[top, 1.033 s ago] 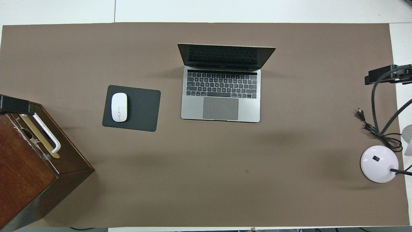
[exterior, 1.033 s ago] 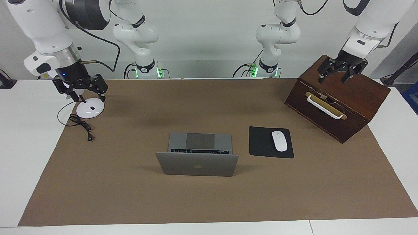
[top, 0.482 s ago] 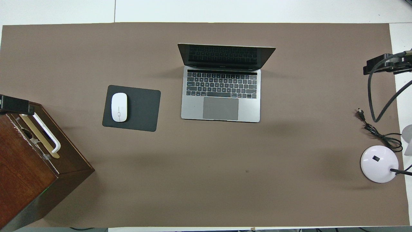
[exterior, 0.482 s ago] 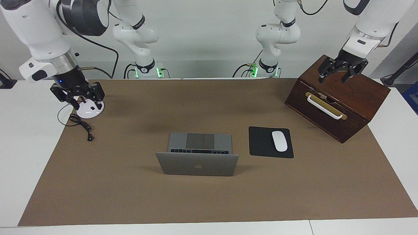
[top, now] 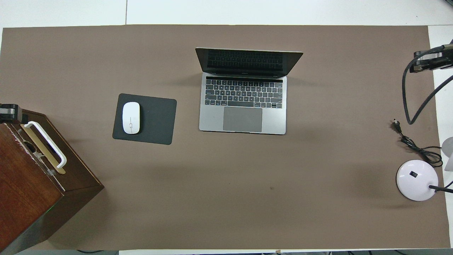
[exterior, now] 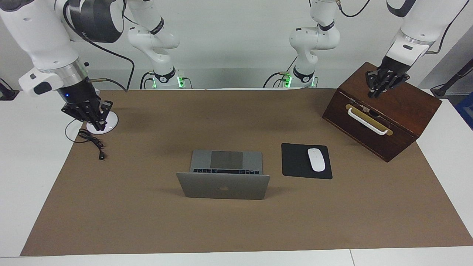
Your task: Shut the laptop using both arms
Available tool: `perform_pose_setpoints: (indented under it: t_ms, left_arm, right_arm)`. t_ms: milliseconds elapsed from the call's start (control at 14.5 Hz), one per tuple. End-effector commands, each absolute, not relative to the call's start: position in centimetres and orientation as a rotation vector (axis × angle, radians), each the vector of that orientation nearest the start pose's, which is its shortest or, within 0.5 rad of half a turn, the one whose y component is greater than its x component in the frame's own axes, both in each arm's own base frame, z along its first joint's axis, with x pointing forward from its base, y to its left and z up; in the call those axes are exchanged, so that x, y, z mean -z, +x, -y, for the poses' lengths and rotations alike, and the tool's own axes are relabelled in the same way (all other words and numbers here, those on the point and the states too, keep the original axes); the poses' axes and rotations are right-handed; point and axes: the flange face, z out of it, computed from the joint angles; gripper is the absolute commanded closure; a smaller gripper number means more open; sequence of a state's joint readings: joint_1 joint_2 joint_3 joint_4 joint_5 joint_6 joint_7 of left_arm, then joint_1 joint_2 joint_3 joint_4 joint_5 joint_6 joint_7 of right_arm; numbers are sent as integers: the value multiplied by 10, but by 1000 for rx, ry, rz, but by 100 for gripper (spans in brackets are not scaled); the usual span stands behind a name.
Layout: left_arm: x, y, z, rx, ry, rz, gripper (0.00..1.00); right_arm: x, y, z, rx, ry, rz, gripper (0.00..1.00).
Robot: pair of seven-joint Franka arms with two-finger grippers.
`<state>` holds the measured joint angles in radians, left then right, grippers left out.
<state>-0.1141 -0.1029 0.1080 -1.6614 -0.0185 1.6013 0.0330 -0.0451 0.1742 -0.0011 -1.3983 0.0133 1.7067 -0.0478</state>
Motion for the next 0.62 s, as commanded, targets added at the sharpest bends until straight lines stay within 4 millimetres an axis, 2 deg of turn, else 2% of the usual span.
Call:
perform_pose_setpoints:
  t_ms: [0,69,275,413,551]
  left_arm:
    - [-641,526,7,124,-3155,2,100]
    - [-641,527,8,139,-3154,-7,100]
    - [-643,532,24,221,-3165,-53,100]
    - [-646,543,36,345,-3177,-75,100]
    - [-644,542,45,358,-3195,-95,100]
  right_arm:
    - [-615,641,24,234,-3149,20,100]
    - [-613,646,14,236,-3148,37,100]
    - [-594,673,11,285,-3152,10,100]
    - [-582,692,-1,348,-3159,-2,100]
    - [-573,709,-19,400,-3155,-37,100]
